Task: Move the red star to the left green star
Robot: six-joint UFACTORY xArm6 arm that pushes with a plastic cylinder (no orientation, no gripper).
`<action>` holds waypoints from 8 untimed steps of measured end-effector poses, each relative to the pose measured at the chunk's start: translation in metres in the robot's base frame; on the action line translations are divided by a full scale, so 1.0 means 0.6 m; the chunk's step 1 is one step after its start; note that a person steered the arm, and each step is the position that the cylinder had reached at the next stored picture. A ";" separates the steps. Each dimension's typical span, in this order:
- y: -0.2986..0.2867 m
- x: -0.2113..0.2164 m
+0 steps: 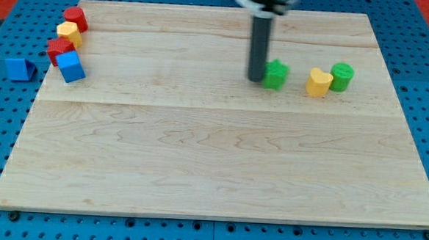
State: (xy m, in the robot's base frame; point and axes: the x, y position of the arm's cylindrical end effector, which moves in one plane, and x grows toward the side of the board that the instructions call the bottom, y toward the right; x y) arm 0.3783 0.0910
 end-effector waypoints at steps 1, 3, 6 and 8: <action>-0.055 0.037; -0.484 0.153; -0.607 -0.077; -0.511 -0.131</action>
State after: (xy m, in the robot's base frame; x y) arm 0.2994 -0.2157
